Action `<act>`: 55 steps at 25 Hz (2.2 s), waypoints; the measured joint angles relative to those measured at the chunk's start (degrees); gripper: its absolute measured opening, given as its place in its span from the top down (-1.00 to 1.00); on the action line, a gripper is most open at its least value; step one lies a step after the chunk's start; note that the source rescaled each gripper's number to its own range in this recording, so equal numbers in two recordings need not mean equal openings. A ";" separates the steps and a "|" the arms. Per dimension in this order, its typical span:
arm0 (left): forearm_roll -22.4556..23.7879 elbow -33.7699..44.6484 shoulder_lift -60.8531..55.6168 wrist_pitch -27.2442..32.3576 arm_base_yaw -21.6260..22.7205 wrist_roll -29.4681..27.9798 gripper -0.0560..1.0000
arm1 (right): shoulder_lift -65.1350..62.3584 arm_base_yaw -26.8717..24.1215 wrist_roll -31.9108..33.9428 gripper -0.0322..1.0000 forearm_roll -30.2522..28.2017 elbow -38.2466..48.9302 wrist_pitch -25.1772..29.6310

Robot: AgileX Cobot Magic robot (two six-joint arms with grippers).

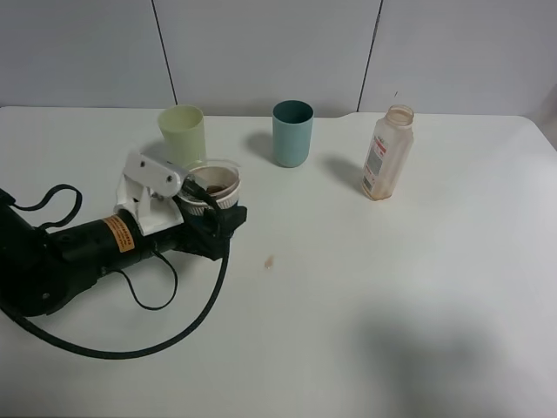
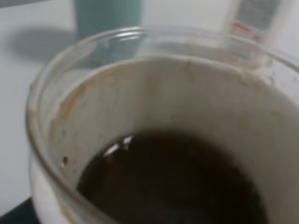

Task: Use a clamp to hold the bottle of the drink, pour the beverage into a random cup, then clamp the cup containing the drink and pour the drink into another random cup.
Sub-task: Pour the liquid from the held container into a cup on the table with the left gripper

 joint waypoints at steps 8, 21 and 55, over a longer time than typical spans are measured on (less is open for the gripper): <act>-4.13 4.98 -4.14 0.07 6.41 1.56 0.80 | 0.00 0.00 0.00 -1.00 0.00 0.00 0.00; 4.35 5.56 -7.07 0.05 28.12 1.81 0.80 | 0.00 0.00 0.00 -1.00 0.00 0.00 0.00; 20.10 -16.46 -12.11 35.03 36.05 -5.60 0.80 | 0.00 0.00 0.00 -1.00 0.00 0.00 0.00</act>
